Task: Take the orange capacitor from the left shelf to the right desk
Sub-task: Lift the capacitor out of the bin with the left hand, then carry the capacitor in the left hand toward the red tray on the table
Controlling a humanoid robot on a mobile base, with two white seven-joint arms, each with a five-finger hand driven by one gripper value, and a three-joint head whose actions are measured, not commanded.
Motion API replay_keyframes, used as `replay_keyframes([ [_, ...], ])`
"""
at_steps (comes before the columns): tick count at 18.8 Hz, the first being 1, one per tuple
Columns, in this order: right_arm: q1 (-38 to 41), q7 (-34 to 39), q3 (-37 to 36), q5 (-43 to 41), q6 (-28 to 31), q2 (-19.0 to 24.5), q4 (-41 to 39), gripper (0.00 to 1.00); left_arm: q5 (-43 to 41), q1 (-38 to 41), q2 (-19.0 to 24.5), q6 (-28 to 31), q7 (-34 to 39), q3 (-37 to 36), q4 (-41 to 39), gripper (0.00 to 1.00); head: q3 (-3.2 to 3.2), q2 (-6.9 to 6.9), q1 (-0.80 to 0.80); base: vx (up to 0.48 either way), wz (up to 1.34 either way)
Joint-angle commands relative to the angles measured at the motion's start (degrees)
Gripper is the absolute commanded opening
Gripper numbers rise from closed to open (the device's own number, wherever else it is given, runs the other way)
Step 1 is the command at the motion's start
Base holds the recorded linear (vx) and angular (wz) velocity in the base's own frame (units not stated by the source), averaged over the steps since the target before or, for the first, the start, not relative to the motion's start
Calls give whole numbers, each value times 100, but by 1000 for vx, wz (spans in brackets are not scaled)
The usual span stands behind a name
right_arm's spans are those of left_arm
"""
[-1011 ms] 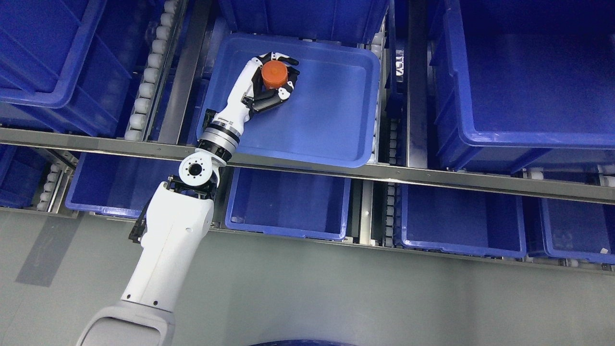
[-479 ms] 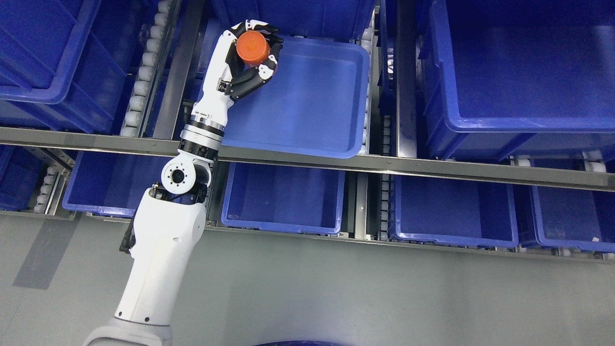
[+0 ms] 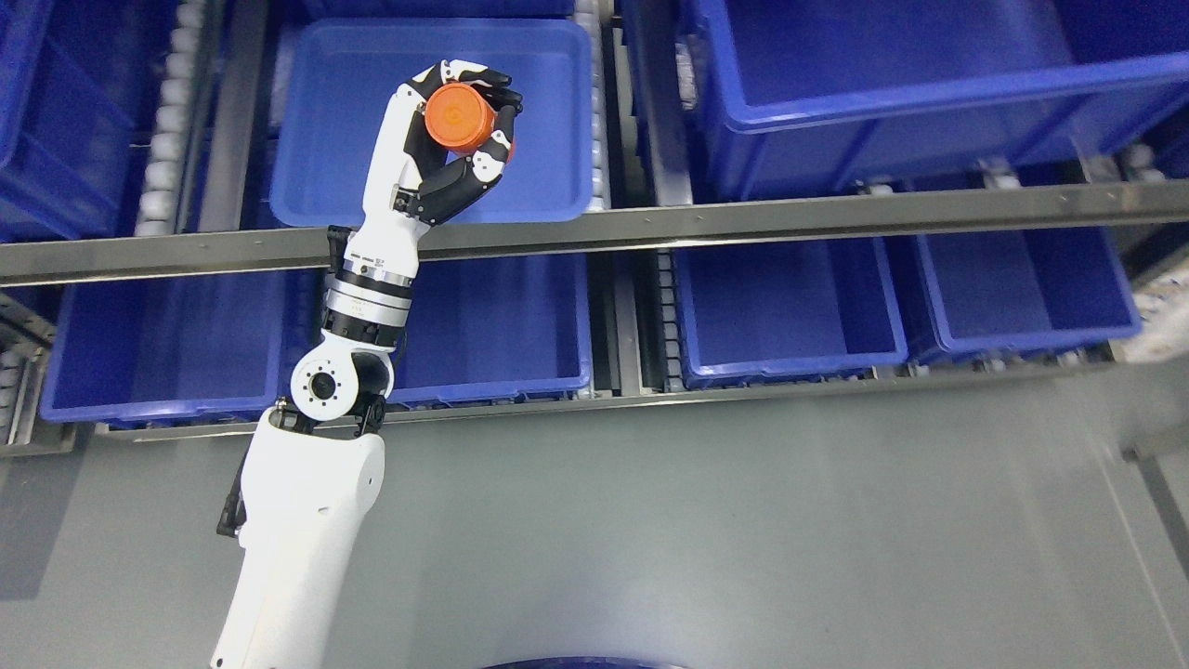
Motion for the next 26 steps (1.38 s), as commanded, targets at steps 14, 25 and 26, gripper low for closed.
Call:
replay_keyframes([
  [14, -7, -2, -53, 5, -3, -100, -193, 100, 14, 287, 100, -166, 2, -194, -514, 3, 0, 0, 0, -143, -1043],
  [25, -7, -2, -62, 5, -3, -100, -193, 100, 14, 278, 100, -174, 231, -837, -514, 3, 0, 1, 0, 155, -536],
  [26, -7, -2, -62, 5, -3, -100, -193, 100, 14, 278, 100, -183, 231, -837, -514, 3, 0, 2, 0, 251, -487],
])
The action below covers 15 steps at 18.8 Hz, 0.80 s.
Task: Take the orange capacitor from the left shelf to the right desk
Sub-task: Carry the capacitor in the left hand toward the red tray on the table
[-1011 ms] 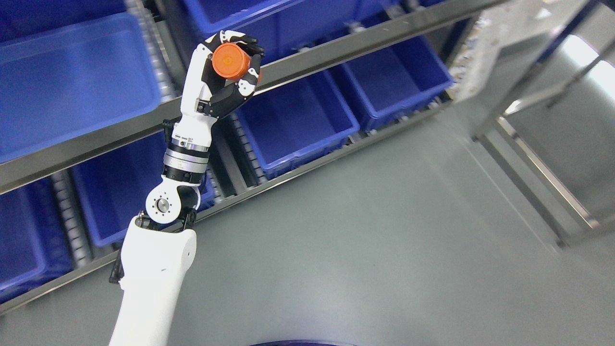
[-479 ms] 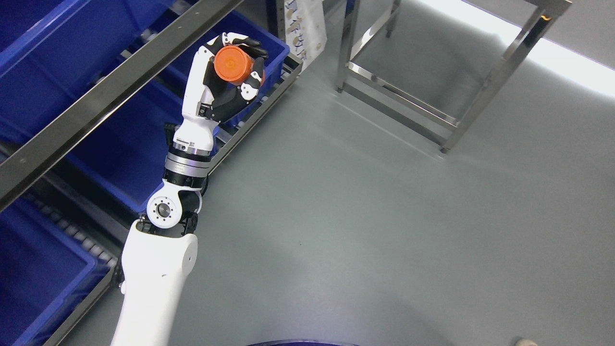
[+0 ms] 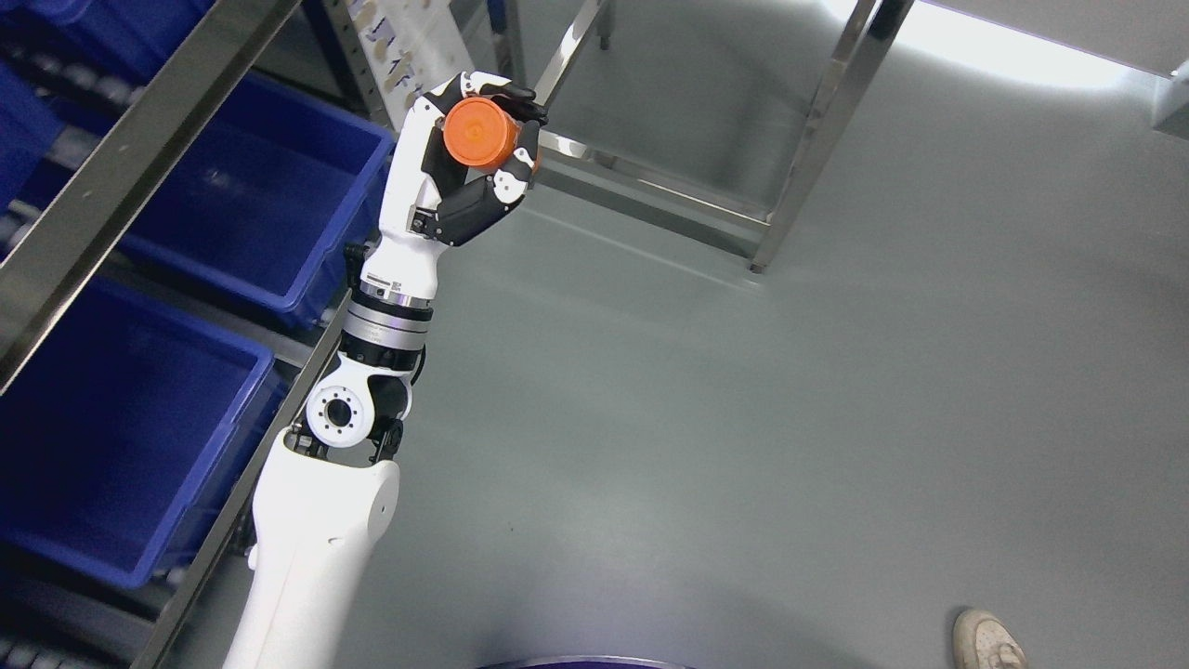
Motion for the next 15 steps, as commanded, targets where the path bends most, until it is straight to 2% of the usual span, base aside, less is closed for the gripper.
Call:
replay_keyframes([
  [1, -8, -12, -62, 0, -3, -100, -193, 100, 0, 4, 100, -27, 21, -378, -38, 4, 0, 0, 0, 316, -435],
  [11, -8, -12, -62, 0, -3, -100, -193, 100, 0, -22, 100, -211, -14, -422, -64, 3, 0, 0, 0, 449, -365],
  [15, -8, -12, -62, 0, -3, -100, -193, 100, 0, -302, 100, -186, -23, -536, -117, 3, 0, 0, 0, 532, -10],
])
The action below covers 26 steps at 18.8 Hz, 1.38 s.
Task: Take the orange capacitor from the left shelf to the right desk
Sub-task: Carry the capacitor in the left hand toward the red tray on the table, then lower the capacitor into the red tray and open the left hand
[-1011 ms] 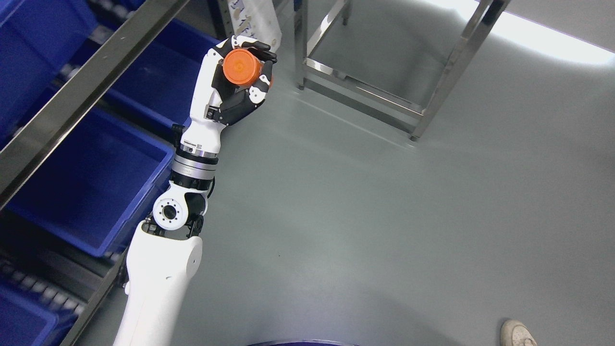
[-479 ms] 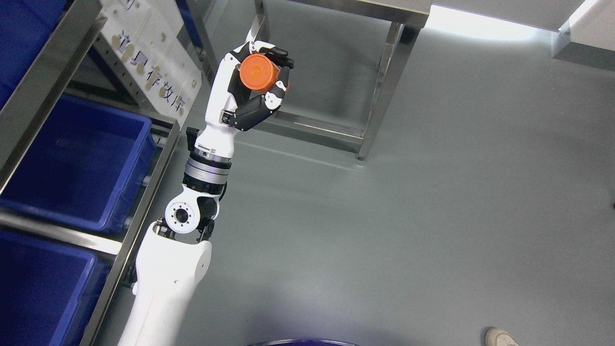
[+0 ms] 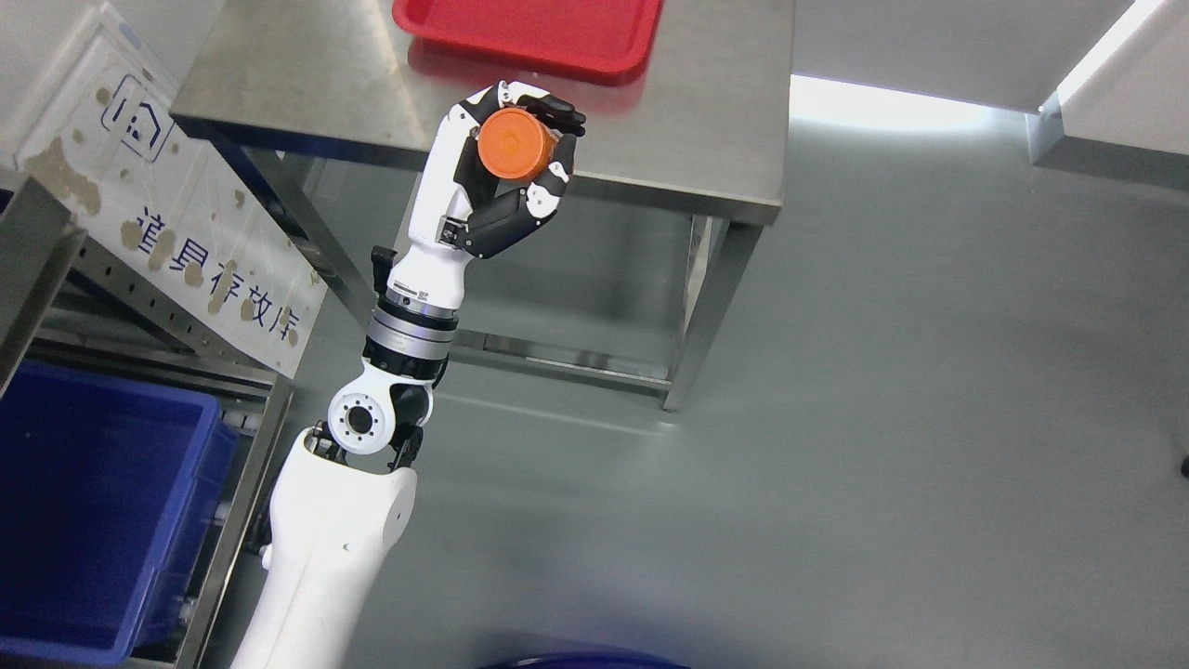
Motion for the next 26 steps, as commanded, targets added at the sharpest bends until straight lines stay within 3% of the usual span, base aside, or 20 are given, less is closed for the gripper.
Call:
replay_keyframes([
  [1, -8, 4, -61, 126, -3, -100, -193, 100, 0, -378, 100, 112, -7, -271, -38, 3, 0, 0, 0, 571, 141],
  [9, -8, 4, -61, 126, -3, -100, -193, 100, -9, -976, 100, 1166, 29, -789, 68, 3, 0, 0, 0, 545, 125],
  [12, -8, 4, -61, 126, -3, -100, -193, 100, -26, -995, 100, 1939, 29, -1158, 286, 4, 0, 0, 0, 335, -55],
  [20, -8, 4, -61, 126, -3, -100, -193, 100, -70, -670, 100, 2248, 2, -1212, 227, 4, 0, 0, 0, 177, -15],
  [26, -8, 4, -61, 126, -3, -100, -193, 100, -79, -652, 100, 2266, 11, -721, 191, 30, 0, 0, 0, -5, 26],
])
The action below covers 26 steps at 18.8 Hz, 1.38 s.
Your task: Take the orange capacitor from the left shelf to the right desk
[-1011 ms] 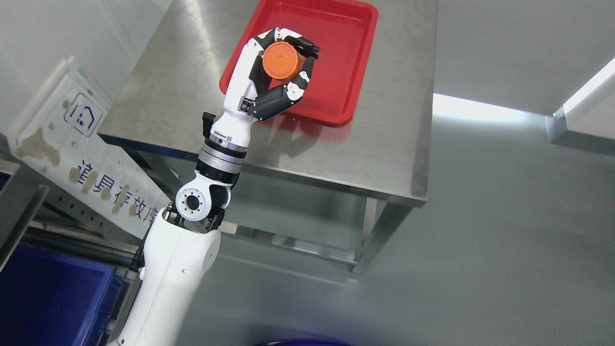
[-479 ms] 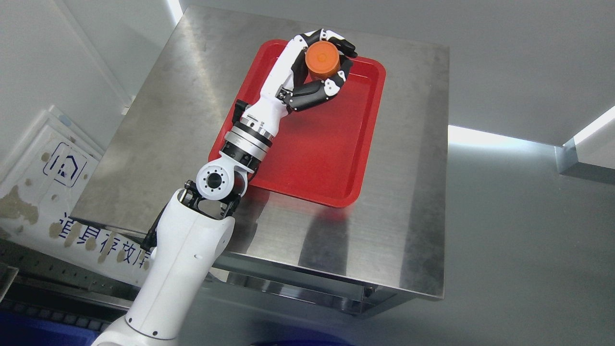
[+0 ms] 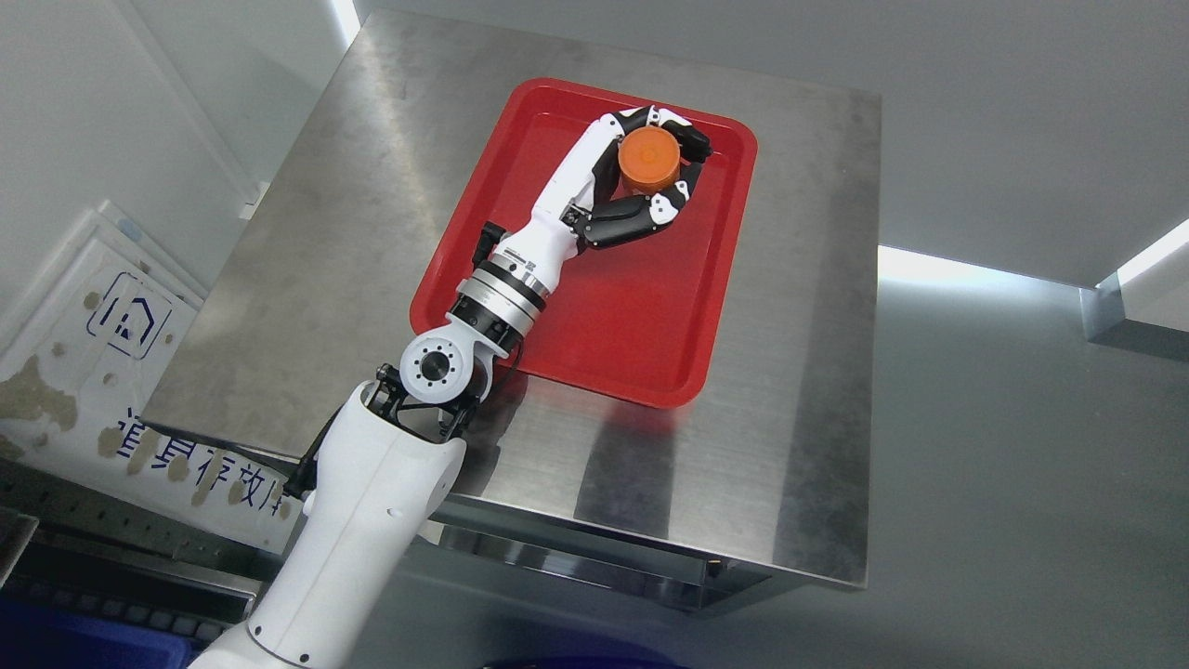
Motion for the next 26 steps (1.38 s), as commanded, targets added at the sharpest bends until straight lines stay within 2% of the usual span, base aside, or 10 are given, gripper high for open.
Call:
replay_keyframes([
  [1, -10, 3, -62, 1, -9, -100, -193, 100, -1, 58, 100, 3, -3, 341, 3, 31, 0, 0, 0, -11, 0],
  [3, -10, 3, -62, 1, -9, -100, -193, 100, -1, 67, 100, -6, -3, 490, 3, 36, 0, 0, 0, -5, -8],
  [4, -10, 3, -62, 1, -9, -100, -193, 100, -1, 41, 100, 3, 14, 508, 3, 45, 0, 0, 0, 0, -16],
  [6, -1, 3, -62, 1, -9, -100, -193, 100, -1, -108, 100, 3, 41, 447, -5, 76, 0, 0, 0, 0, 0],
  [8, -10, 3, -62, 1, -9, -100, -193, 100, -1, -267, 100, -93, 49, 412, -5, 93, 0, 0, 0, 0, 0],
  [9, -10, 3, -62, 1, -9, -100, -193, 100, -1, -320, 100, -215, 41, 438, -5, 96, 0, 0, 0, 0, 0],
  [13, -10, 3, -62, 1, -9, -100, -193, 100, -1, -347, 100, -787, 76, 920, -49, 99, 0, 0, 0, -1, -10],
  [16, -10, 3, -62, 1, -9, -100, -193, 100, -1, -215, 100, -657, 496, 1509, -286, 99, 0, 0, 0, 0, 6],
  [21, -10, 3, -62, 1, -9, -100, -193, 100, -1, 671, 100, -532, 498, 2538, -419, 99, 0, 0, 0, 0, -3],
  [26, -10, 3, -62, 1, -9, -100, -193, 100, -1, 1235, 100, -788, 533, 2574, -419, 100, 0, 1, 0, 0, 0],
])
